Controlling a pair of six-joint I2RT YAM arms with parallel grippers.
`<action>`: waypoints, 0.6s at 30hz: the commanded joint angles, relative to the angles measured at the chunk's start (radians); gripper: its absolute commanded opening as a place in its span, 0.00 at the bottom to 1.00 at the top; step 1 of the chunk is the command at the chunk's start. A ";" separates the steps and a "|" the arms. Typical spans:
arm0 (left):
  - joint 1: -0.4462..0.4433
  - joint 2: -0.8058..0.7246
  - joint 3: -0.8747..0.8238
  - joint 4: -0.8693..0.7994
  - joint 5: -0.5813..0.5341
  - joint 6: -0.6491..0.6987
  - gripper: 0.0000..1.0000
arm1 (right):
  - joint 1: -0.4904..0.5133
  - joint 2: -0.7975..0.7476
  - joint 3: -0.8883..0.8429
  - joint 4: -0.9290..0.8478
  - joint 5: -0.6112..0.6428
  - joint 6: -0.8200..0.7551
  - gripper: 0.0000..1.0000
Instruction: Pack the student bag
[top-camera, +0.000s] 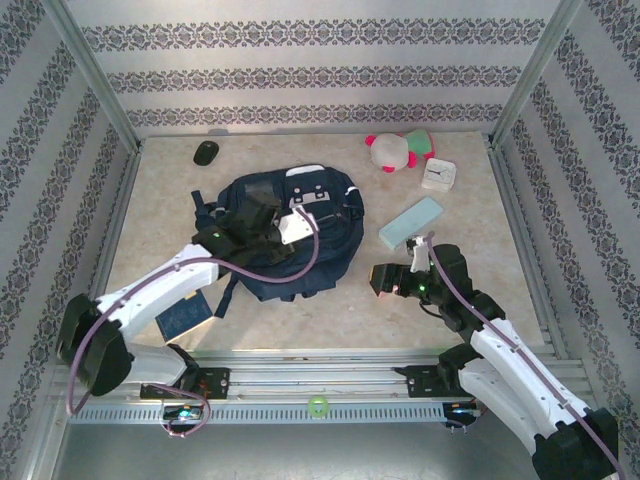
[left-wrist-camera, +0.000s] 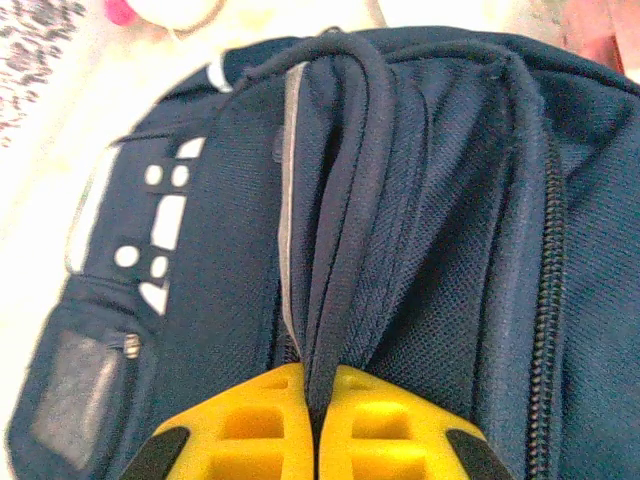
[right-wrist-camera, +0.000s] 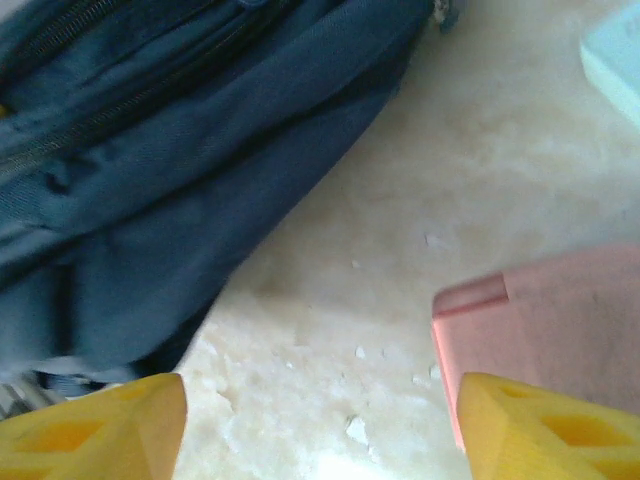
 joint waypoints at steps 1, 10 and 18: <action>0.049 -0.089 0.062 -0.036 0.037 0.030 0.00 | -0.008 -0.011 0.042 0.073 0.006 -0.160 0.69; 0.244 -0.205 0.090 -0.130 0.294 0.081 0.00 | -0.007 0.021 -0.120 0.439 -0.038 -0.503 0.67; 0.356 -0.209 0.158 -0.228 0.526 0.104 0.00 | 0.012 0.252 -0.097 0.637 -0.172 -0.601 0.66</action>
